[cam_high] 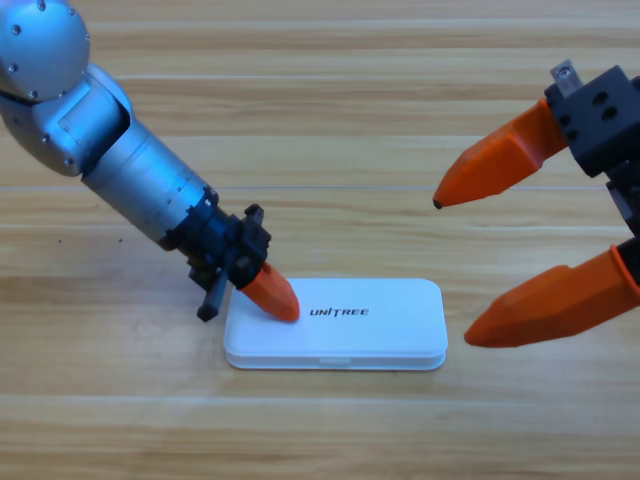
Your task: Clean up eraser and pencils
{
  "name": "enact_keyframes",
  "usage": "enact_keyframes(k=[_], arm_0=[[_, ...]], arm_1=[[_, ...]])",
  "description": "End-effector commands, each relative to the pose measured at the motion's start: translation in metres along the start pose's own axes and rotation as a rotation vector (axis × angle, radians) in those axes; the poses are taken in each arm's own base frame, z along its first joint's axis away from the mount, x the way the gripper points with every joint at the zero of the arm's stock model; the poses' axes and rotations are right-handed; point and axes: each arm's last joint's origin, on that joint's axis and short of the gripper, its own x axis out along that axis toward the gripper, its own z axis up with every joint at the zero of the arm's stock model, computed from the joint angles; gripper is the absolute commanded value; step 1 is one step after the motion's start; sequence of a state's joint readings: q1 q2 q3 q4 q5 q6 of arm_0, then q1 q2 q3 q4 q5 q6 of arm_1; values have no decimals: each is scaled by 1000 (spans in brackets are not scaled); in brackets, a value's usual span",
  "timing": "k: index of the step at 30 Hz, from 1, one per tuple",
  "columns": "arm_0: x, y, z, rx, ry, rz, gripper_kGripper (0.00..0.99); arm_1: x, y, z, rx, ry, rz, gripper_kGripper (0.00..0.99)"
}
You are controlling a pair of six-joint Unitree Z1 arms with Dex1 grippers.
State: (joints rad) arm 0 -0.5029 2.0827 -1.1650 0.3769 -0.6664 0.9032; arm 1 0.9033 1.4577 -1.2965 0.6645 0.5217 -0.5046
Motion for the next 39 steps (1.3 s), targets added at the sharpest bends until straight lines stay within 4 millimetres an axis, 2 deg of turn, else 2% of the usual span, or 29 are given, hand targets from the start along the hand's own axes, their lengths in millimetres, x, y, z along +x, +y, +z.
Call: enact_keyframes(k=[1,4,8,9,10,11,12,13,15,17,20,22,28,39], arm_0=[[26,-14,-13,-30,69,-55,0],[7,-23,-4,-25,54,-30,0],[-68,-62,28,43,23,81,0],[-88,-77,35,81,12,112,127],[-106,-92,40,107,-2,130,492],[-123,-108,44,122,-15,148,764],[-137,-122,47,140,-31,164,905],[-150,-135,49,158,-48,183,966],[-167,-163,54,210,-80,194,989],[-173,-190,65,272,-114,177,990],[-171,-217,77,331,-139,123,990],[-167,-228,82,342,-143,86,990],[-159,-232,85,316,-133,49,990],[-160,-230,85,284,-115,81,990]], arm_1=[[11,-10,-4,29,6,4,930],[11,-10,-4,29,5,3,930],[11,-10,-4,30,8,3,930],[11,-10,-4,29,7,3,930],[11,-10,-4,30,8,3,930],[11,-10,-4,29,7,3,930],[11,-10,-4,30,8,3,930],[12,-10,-4,30,8,3,930],[12,-11,-4,31,9,4,930],[12,-11,-4,31,9,4,930],[12,-11,-4,31,9,4,930],[12,-11,-4,31,9,4,930],[12,-11,-4,31,9,4,930],[13,-11,-4,32,11,3,930]])
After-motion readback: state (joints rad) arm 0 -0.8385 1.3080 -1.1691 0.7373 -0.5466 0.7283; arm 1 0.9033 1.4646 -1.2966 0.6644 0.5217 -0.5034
